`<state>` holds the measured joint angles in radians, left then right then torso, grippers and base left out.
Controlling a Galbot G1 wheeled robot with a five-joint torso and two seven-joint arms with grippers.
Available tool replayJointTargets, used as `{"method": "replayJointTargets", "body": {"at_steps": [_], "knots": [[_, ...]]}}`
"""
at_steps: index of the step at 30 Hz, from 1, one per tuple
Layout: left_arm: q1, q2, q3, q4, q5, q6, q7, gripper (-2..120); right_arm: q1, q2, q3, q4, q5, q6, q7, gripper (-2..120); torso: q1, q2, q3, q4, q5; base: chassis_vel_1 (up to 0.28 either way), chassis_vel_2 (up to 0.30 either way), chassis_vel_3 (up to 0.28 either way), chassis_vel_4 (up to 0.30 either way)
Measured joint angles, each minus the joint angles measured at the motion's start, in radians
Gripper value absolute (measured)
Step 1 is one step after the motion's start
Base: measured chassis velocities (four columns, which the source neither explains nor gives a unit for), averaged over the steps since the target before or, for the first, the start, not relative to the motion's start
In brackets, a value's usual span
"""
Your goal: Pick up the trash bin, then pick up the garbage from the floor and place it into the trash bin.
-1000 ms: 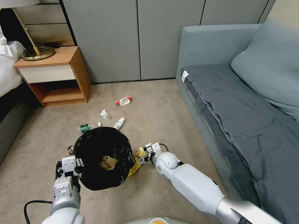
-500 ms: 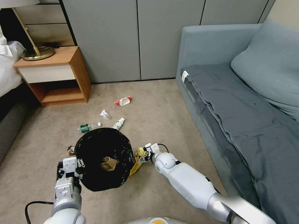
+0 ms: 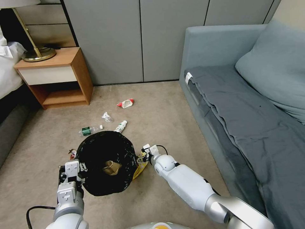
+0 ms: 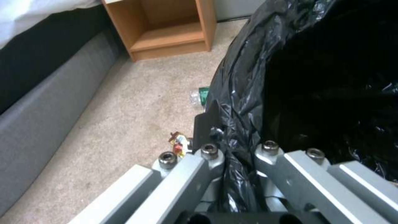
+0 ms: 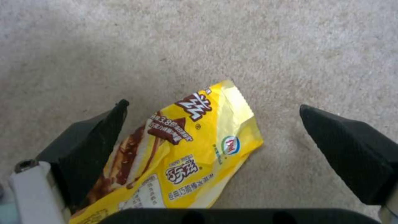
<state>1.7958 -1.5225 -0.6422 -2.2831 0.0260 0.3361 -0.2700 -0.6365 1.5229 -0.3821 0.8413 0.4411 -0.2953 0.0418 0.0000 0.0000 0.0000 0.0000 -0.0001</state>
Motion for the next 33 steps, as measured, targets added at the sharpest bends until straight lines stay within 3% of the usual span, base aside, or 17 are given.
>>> {"method": "replayJointTargets", "body": {"at_steps": [13, 23, 33], "knots": [[0.006, -0.006, 0.002, -0.002, 0.01, 0.0, 0.0, 1, -0.003, 0.036, 0.017, -0.099, -0.056, 0.049, -0.032, 98, 0.0, 0.0, 0.0, 0.0, 0.0001, 0.0, 0.0, 0.0, 0.0], [0.009, -0.008, 0.004, -0.002, 0.012, -0.001, 0.0, 1, -0.004, 0.037, 0.03, -0.133, -0.074, 0.07, -0.05, 65, 0.0, 0.0, 0.0, 0.0, 0.0001, 0.0, 0.0, 0.0, 0.0], [0.011, -0.009, 0.004, -0.002, 0.012, -0.002, -0.001, 1, -0.003, 0.04, 0.051, -0.159, -0.075, 0.082, -0.07, 24, 0.0, 0.0, 0.0, 0.0002, 0.0003, 0.0, 0.0, 0.0, 0.0]]}}
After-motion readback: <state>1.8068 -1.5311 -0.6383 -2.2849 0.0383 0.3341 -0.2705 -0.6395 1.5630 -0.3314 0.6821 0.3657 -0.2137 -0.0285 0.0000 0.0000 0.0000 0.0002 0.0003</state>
